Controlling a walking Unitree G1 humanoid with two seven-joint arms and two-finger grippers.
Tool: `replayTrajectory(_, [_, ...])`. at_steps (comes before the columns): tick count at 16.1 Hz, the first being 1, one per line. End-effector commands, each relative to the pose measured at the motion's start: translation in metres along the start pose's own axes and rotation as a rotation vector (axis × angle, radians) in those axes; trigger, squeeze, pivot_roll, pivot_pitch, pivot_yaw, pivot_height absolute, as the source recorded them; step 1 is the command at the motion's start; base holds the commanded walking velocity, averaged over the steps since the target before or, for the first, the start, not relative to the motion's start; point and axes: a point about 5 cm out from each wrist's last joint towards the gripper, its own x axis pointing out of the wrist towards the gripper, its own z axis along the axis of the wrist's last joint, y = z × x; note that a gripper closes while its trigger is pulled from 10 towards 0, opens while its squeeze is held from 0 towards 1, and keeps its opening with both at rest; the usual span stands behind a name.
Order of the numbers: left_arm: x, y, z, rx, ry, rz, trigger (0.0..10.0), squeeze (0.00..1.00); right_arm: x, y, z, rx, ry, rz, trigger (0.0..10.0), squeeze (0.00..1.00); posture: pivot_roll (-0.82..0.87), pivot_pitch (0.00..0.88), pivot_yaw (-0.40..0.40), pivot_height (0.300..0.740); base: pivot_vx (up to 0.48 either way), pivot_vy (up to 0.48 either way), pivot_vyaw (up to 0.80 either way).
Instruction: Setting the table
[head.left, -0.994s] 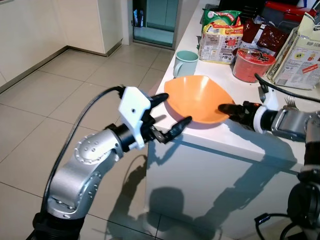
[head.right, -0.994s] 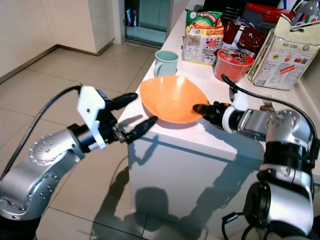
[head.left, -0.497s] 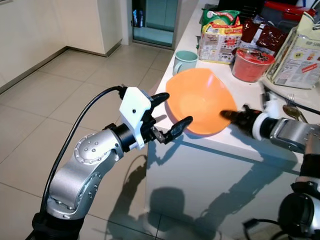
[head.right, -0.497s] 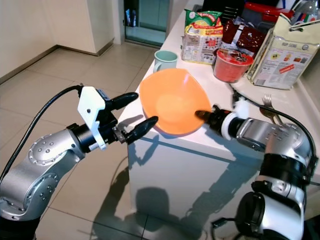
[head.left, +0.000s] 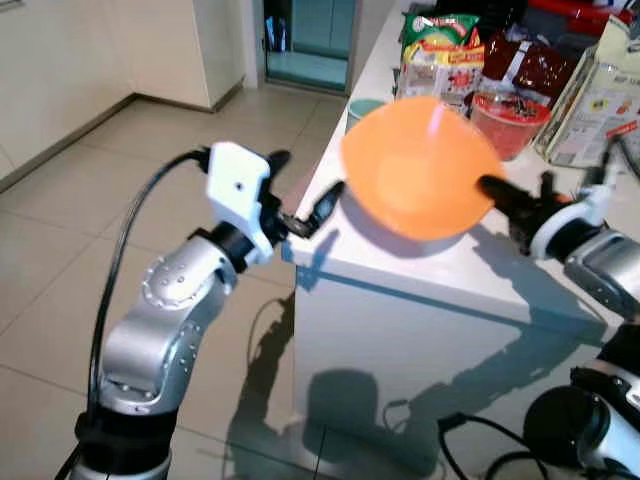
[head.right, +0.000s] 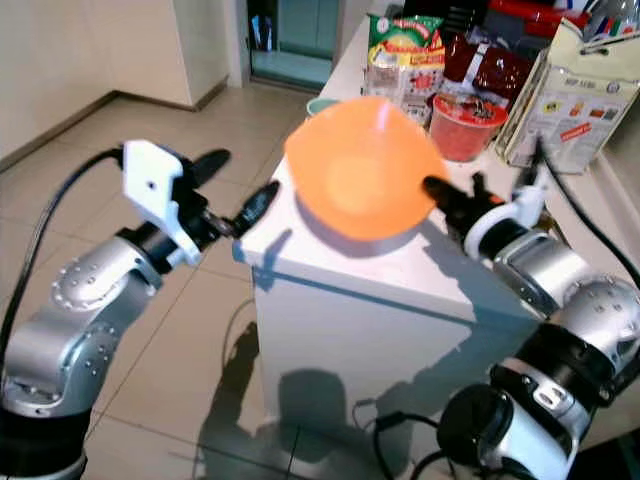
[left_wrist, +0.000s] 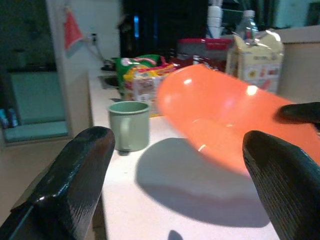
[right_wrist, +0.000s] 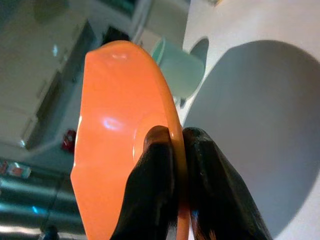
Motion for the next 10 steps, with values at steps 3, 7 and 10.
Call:
replayTrajectory(3, [0.005, 0.011, -0.001, 0.054, -0.004, 0.154, 10.0, 0.0, -0.013, 0.039, 0.014, -0.243, -0.181, 0.064, 0.0, 0.0, -0.01, 0.0, -0.054, 0.74, 0.0, 0.0, 0.0])
replayTrajectory(7, [-0.006, 0.028, -0.005, 0.106, 0.014, 0.287, 10.0, 0.0, -0.007, 0.095, -0.003, -0.505, -0.44, 0.146, 10.0, 0.0, 0.01, 0.0, -0.067, 0.74, 0.0, 0.0, 0.0])
replayTrajectory(10, [-0.01, 0.03, 0.004, 0.108, -0.022, 0.332, 10.0, 0.0, -0.009, 0.103, -0.009, -0.483, -0.496, 0.179, 10.0, 0.0, 0.01, 0.0, -0.072, 0.74, 0.0, 0.0, 0.0])
